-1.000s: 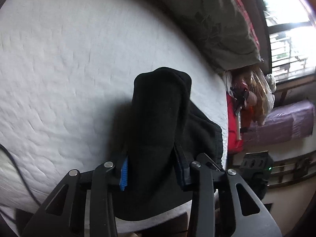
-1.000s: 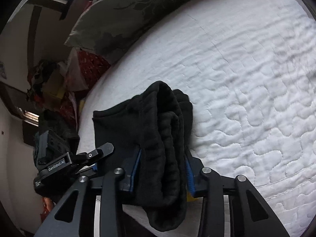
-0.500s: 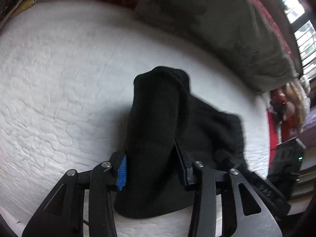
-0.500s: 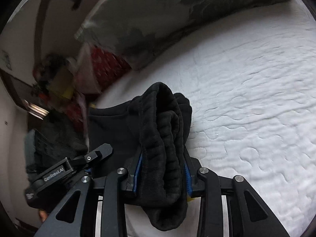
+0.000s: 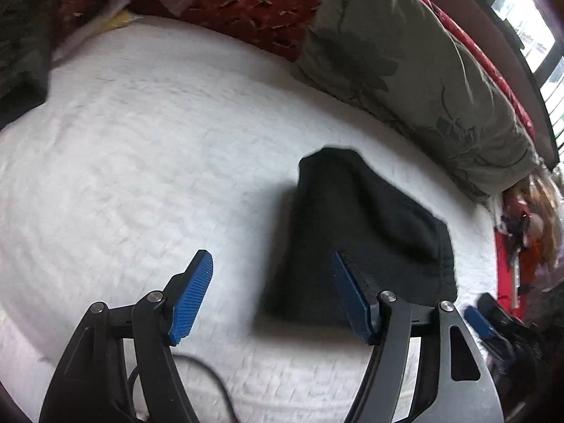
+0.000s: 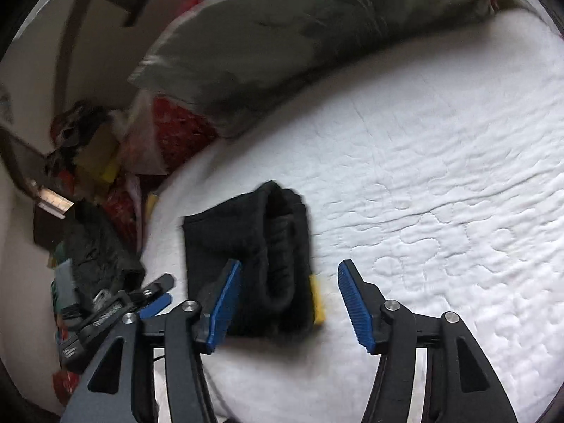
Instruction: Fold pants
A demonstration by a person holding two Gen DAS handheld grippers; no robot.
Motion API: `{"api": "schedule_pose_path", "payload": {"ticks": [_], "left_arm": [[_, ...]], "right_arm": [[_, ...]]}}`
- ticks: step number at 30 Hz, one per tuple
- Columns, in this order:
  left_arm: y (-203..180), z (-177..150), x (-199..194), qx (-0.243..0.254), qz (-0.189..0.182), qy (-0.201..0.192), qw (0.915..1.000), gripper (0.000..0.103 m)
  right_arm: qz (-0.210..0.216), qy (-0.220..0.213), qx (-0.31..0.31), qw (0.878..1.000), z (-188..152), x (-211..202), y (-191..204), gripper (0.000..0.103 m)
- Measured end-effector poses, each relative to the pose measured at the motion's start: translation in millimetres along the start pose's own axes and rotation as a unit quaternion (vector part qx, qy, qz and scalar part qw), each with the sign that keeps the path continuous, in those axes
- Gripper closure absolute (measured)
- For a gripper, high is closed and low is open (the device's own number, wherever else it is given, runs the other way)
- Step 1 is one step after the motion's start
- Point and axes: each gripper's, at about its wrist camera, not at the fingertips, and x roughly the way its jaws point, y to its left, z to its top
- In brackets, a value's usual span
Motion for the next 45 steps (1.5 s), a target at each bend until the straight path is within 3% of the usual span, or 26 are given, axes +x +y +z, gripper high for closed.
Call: {"api": "schedule_pose_path", "payload": {"ticks": [2, 7, 9, 11, 16, 21, 30, 37, 45], "left_arm": [[-3.9, -13.3, -3.3, 0.008, 0.026, 0.003, 0.9996, 0.034], [-0.1, -53.4, -20.0, 0.028, 0.055, 0.003, 0.9981, 0.034], [-2.8, -67.4, -26.6, 0.040, 0.071, -0.013, 0.9966, 0.034], [-8.8, -78.6, -33.6, 0.057, 0.084, -0.033, 0.9943, 0.034], [-28.3, -100.7, -51.3, 0.104, 0.082, -0.071, 0.9886, 0.034], [-37.7, -117.5, -69.2, 0.142, 0.067, -0.115, 0.9808, 0.034], [-50.3, -122.6, -77.8, 0.176, 0.073, -0.126, 0.9736, 0.034], [-54.0, -126.5, -77.1, 0.173, 0.051, -0.112, 0.9771, 0.034], [-58.9, -126.8, -76.5, 0.176, 0.036, -0.104, 0.9783, 0.034]], "right_arm": [[-0.040, -0.001, -0.020, 0.999, -12.9, -18.4, 7.4, 0.021], [-0.142, -0.021, -0.080, 0.986, -52.0, -51.2, 25.4, 0.011], [-0.196, -0.031, -0.101, 0.975, -72.0, -61.1, 29.4, 0.002], [-0.218, -0.046, -0.116, 0.968, -91.7, -72.7, 27.8, 0.001], [-0.239, -0.110, -0.142, 0.954, -121.1, -104.5, 28.8, 0.001], [-0.228, -0.131, -0.143, 0.954, -125.5, -116.8, 33.2, 0.001], [-0.245, -0.166, -0.164, 0.941, -134.9, -130.7, 35.3, 0.001], [-0.272, -0.171, -0.147, 0.936, -132.4, -133.5, 25.1, 0.001], [-0.274, -0.167, -0.127, 0.939, -130.9, -136.0, 16.0, 0.001]]}}
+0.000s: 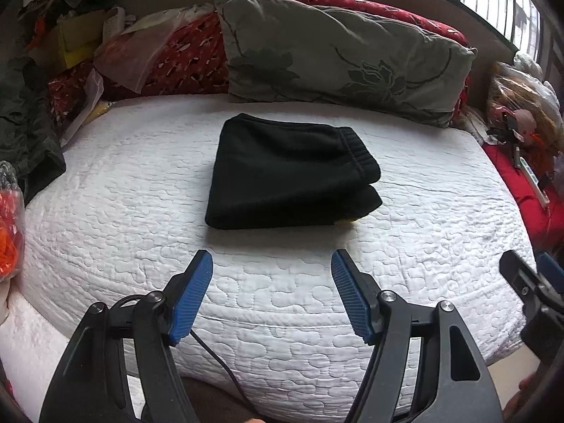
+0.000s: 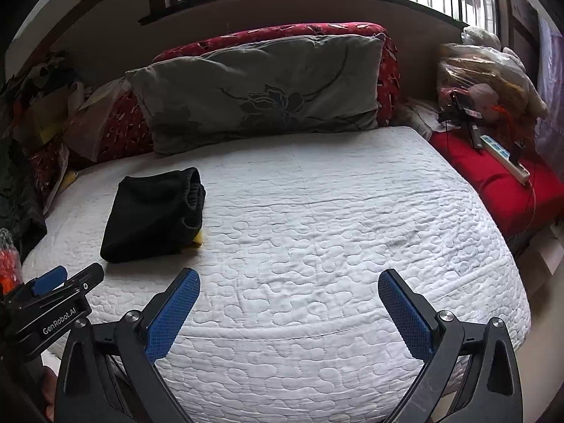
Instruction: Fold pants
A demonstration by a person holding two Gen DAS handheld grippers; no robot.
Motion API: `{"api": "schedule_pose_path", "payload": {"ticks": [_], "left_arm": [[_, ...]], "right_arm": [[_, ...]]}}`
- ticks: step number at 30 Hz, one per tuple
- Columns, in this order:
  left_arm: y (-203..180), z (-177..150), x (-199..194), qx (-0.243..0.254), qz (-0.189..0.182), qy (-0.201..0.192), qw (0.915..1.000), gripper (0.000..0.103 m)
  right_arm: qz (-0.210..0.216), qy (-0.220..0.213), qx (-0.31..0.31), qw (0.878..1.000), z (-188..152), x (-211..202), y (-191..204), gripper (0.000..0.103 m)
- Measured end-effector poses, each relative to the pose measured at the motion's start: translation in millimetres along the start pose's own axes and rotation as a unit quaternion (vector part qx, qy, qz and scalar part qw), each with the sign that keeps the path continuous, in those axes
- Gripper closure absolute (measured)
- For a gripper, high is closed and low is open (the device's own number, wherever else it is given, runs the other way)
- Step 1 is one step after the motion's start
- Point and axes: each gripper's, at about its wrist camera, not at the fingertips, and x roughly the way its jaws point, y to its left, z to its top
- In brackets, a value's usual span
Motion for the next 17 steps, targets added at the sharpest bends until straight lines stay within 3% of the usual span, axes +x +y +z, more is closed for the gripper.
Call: {"api": "schedule_pose_path", "payload": {"ticks": [6, 11, 17], "left_arm": [[-2.7, 1.2, -0.6, -0.002, -0.017, 0.004, 0.9998, 0.034], [-4.8, 1.9, -11.6, -0.005, -0.028, -0.033, 0.9990, 0.034], [-8.0, 4.7, -9.8, -0.003, -0.037, -0.011, 0.9992, 0.034]], "right_arm": [[-0.001, 0.008, -0.010, 1.000, -1.9, 3.9, 4.6, 0.001], [-0.005, 0.011, -0.016, 1.000, -4.4, 5.6, 7.1, 0.001], [-0.010, 0.015, -0.012, 1.000, -3.8, 8.6, 3.6, 0.001]]}}
